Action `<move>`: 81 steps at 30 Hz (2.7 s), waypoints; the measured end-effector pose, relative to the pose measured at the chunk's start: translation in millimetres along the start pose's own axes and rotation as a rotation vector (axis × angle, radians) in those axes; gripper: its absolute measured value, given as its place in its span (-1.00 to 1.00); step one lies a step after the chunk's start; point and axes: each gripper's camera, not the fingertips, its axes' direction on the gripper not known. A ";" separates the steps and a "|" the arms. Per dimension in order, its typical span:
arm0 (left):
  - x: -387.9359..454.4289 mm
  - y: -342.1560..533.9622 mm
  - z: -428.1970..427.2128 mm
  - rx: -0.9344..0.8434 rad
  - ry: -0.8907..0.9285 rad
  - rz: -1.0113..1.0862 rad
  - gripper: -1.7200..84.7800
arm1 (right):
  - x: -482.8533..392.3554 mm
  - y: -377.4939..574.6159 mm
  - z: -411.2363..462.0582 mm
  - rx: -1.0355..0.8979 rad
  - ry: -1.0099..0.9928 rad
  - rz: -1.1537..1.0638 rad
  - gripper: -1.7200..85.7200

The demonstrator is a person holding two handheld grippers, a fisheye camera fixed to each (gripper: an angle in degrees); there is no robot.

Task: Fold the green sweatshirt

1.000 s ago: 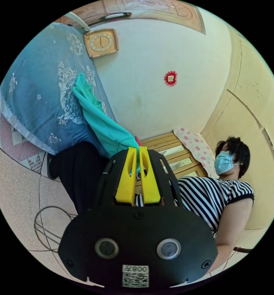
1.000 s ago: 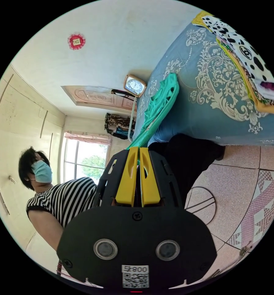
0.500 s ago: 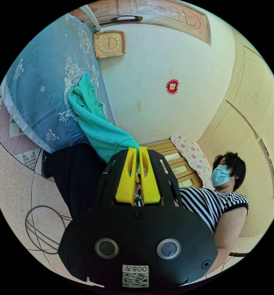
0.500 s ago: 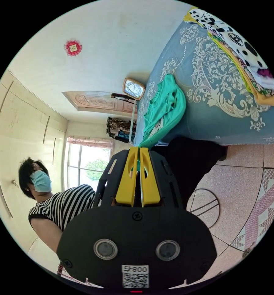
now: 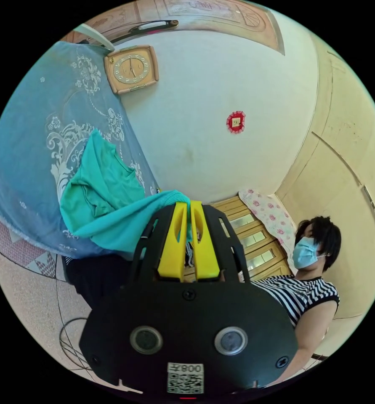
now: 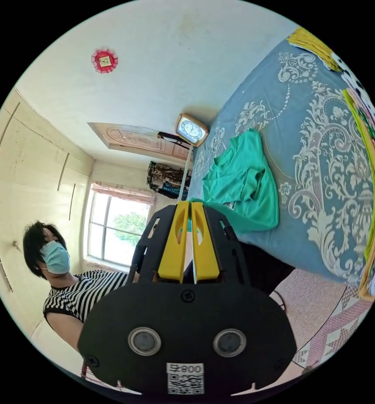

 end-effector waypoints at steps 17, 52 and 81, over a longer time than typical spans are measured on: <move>-92.6 -242.0 97.1 0.018 -0.159 -0.042 -0.93 | 54.4 -295.8 76.0 -0.119 0.048 0.025 -0.95; -277.2 -504.1 230.0 0.023 -0.333 -0.125 -0.92 | 178.6 -580.4 192.0 -0.207 0.112 0.106 -0.95; -256.8 -428.4 465.3 -0.503 -0.700 0.416 -0.69 | 107.4 -465.4 370.1 -0.352 0.398 -0.425 -0.83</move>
